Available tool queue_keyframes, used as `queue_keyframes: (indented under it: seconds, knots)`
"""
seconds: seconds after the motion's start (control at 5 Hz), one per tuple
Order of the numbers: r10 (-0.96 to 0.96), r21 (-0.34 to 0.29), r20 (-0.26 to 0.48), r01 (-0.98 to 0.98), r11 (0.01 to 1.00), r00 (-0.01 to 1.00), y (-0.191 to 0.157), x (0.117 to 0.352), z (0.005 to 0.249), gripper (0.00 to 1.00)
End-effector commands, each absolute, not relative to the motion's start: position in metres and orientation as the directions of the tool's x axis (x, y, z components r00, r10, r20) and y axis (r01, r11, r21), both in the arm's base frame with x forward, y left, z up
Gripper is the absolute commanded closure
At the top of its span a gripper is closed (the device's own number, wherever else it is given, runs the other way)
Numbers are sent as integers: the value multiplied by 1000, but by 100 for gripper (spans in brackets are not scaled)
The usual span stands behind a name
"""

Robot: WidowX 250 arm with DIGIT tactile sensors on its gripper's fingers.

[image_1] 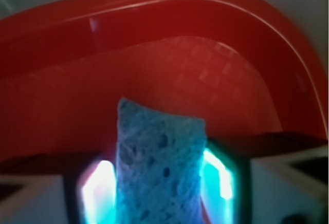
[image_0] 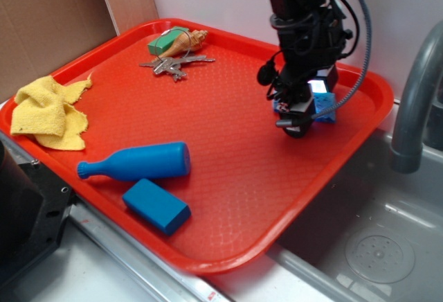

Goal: Grab the blue sponge.

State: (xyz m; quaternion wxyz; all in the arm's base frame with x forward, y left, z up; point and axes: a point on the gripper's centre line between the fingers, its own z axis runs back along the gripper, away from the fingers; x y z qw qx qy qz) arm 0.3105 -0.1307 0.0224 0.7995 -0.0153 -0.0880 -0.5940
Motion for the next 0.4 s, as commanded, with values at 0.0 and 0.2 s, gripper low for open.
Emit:
queue_keyframes:
  seconds: [0.0, 0.2]
  knots:
    - [-828, 238, 358, 815, 528, 432, -106, 268, 129, 100]
    - [-715, 305, 342, 647, 699, 610, -67, 249, 155, 100]
